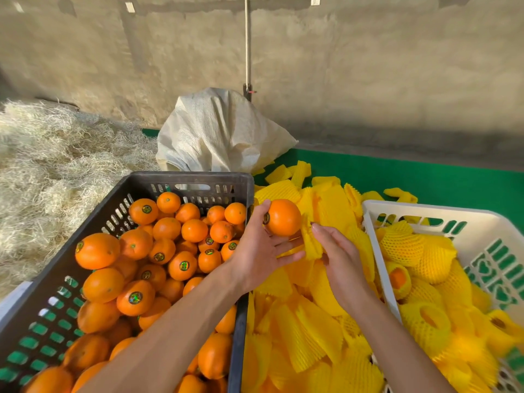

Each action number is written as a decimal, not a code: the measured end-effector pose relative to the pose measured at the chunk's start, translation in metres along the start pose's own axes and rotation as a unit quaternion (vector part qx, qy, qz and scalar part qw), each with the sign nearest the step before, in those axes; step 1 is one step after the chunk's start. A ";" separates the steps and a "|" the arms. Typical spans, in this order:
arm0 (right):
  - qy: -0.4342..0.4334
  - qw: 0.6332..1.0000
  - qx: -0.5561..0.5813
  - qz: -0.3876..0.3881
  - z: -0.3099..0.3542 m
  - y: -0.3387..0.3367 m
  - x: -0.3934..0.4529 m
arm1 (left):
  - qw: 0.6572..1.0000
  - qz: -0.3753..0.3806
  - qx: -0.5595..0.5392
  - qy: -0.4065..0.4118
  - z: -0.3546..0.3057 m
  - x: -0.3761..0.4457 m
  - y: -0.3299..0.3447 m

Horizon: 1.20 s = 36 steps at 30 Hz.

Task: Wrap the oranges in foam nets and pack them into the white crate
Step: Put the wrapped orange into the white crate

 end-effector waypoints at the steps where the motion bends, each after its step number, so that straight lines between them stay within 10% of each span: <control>1: 0.006 1.000 0.001 0.003 -0.001 -0.002 0.000 | 1.000 0.002 -0.002 -0.001 0.000 0.000 0.000; 10: -0.117 0.940 -0.320 -0.001 0.013 0.009 -0.009 | 0.998 0.022 0.063 -0.010 0.003 -0.001 0.005; 24: -0.081 0.954 -0.280 -0.074 0.008 -0.018 -0.005 | 0.977 0.096 0.191 -0.019 0.018 -0.002 0.023; 30: -0.059 0.979 -0.189 -0.052 0.011 -0.027 0.006 | 0.978 -0.005 0.204 0.042 0.002 0.009 0.006; 36: -0.182 0.952 -0.231 -0.088 0.039 -0.008 -0.016 | 0.909 -0.131 0.365 0.156 -0.011 -0.002 0.000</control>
Point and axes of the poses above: each hand's wrist, its own x-axis towards the middle knuckle, its own y-axis out of the palm, z = x × y, the point moved 9 cm from there along x, towards the middle knuckle, and after that the axes turned 2 degrees about z, right-handed, at the moved point
